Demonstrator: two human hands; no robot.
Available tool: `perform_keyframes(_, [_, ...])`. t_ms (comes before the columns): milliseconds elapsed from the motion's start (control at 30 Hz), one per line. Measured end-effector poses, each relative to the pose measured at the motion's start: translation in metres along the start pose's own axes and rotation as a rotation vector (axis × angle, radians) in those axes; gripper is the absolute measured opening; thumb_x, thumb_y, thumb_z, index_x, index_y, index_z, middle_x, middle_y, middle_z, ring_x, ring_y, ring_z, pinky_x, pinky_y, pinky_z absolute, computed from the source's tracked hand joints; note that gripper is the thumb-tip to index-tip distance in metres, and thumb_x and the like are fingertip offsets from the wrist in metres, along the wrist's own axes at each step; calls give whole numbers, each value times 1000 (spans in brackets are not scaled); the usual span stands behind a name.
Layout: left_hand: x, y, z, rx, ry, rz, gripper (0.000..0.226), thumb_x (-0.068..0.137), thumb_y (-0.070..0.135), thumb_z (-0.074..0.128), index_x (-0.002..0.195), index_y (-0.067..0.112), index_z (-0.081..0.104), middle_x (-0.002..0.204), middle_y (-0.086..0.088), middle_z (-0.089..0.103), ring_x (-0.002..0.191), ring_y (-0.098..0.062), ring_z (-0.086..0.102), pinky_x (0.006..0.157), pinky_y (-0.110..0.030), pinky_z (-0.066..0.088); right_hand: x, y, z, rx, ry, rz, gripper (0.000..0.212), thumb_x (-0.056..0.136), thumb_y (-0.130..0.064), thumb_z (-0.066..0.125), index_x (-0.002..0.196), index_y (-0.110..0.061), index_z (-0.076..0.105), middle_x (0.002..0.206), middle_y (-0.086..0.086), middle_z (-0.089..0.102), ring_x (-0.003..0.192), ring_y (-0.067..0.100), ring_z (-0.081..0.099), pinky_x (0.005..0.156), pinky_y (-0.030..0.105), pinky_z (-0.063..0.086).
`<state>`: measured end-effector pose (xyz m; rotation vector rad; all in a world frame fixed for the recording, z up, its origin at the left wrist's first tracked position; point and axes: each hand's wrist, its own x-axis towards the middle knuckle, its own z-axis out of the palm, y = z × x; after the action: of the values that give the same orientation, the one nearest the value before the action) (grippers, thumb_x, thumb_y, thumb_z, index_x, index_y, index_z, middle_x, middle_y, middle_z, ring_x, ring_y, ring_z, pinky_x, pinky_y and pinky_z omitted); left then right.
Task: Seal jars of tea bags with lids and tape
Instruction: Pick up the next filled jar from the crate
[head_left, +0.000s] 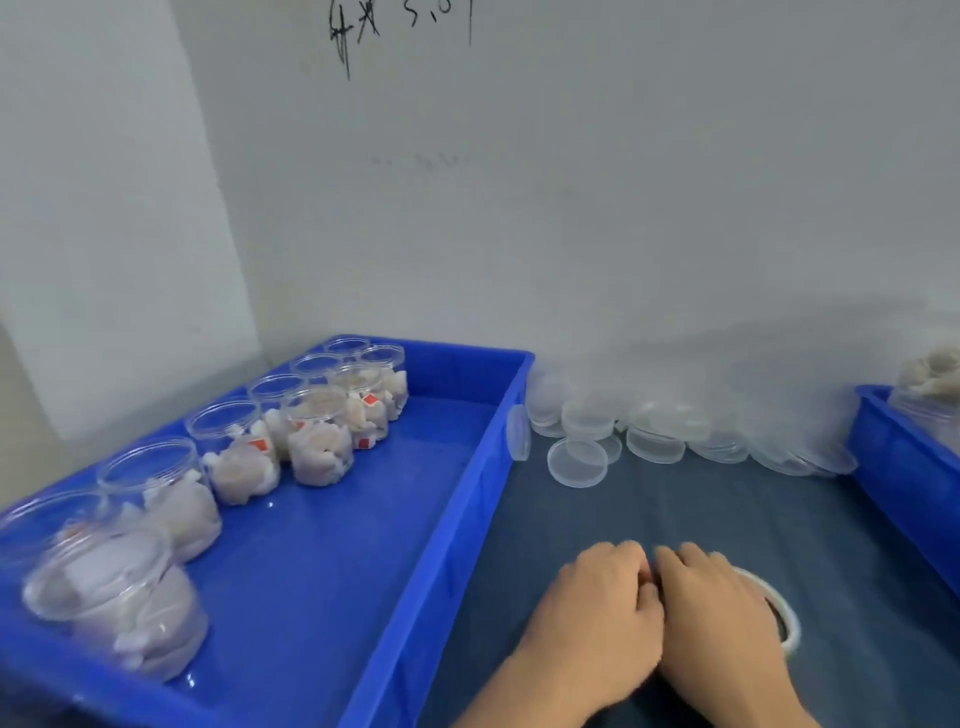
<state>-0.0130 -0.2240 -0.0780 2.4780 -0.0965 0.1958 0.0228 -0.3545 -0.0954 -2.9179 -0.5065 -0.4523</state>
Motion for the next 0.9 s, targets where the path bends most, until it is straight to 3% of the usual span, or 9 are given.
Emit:
perform_keyframes(67, [-14, 6, -25, 62, 123, 7, 8, 102, 31, 43, 97, 29, 50, 107, 4, 59, 98, -23, 58, 83, -41, 46, 11, -27, -10, 64, -17, -55, 6, 99, -38, 47, 97, -35, 41, 98, -13, 47, 99, 12, 52, 79, 28, 41])
perform_keyframes(200, [-44, 9, -82, 159, 403, -18, 11, 108, 30, 37, 113, 30, 47, 109, 12, 56, 96, -12, 50, 80, -31, 40, 37, -92, -38, 397, 131, -176, 15, 90, -21, 60, 86, -28, 48, 86, -13, 51, 80, 14, 49, 63, 29, 40])
perform_keyframes(267, [-58, 1, -106, 249, 456, -85, 19, 110, 29, 33, 124, 28, 45, 116, 11, 52, 101, -12, 49, 81, -30, 40, 48, -123, -49, 414, 164, -333, 17, 91, -20, 66, 106, -27, 60, 100, -12, 57, 88, 16, 53, 68, 30, 44])
perform_keyframes(333, [-75, -13, -130, 322, 479, -152, 19, 109, 29, 33, 123, 30, 46, 115, 11, 50, 100, -13, 51, 81, -32, 43, 58, -152, -52, 412, 94, -416, 42, 95, -31, 65, 136, -31, 53, 120, -11, 54, 104, 16, 53, 83, 32, 48])
perform_keyframes(433, [-85, -47, -167, 370, 508, -238, 26, 106, 24, 38, 128, 35, 48, 118, 12, 56, 101, -13, 58, 75, -34, 46, 66, -194, -55, 518, 53, -508, 41, 96, -41, 60, 135, -35, 52, 122, -10, 53, 100, 18, 53, 85, 36, 49])
perform_keyframes(567, [-61, -114, -218, 484, 431, -424, 28, 101, 17, 53, 129, 21, 52, 127, -3, 59, 107, -26, 62, 79, -41, 50, 80, -246, -46, 500, -44, -582, 58, 93, -40, 62, 147, -37, 42, 138, -6, 51, 110, 24, 56, 85, 41, 52])
perform_keyframes(733, [-6, -168, -244, 606, 253, -373, 52, 95, 17, 70, 140, 14, 45, 142, -11, 50, 120, -35, 62, 84, -49, 52, 105, -284, -26, 381, -193, -523, 52, 95, -35, 61, 142, -20, 43, 144, 2, 45, 121, 32, 54, 87, 44, 51])
perform_keyframes(800, [11, -181, -245, 636, 196, -358, 55, 100, 23, 67, 148, 16, 42, 152, -9, 45, 127, -36, 60, 91, -49, 51, 114, -290, -20, 339, -247, -489, 55, 97, -36, 60, 145, -19, 40, 148, 4, 41, 124, 33, 53, 90, 46, 48])
perform_keyframes(900, [27, -199, -241, 611, 132, -346, 48, 109, 15, 50, 155, 9, 40, 159, -14, 41, 138, -37, 51, 110, -50, 47, 125, -290, -12, 277, -313, -449, 56, 98, -36, 59, 146, -19, 37, 148, 5, 42, 124, 33, 54, 92, 47, 48])
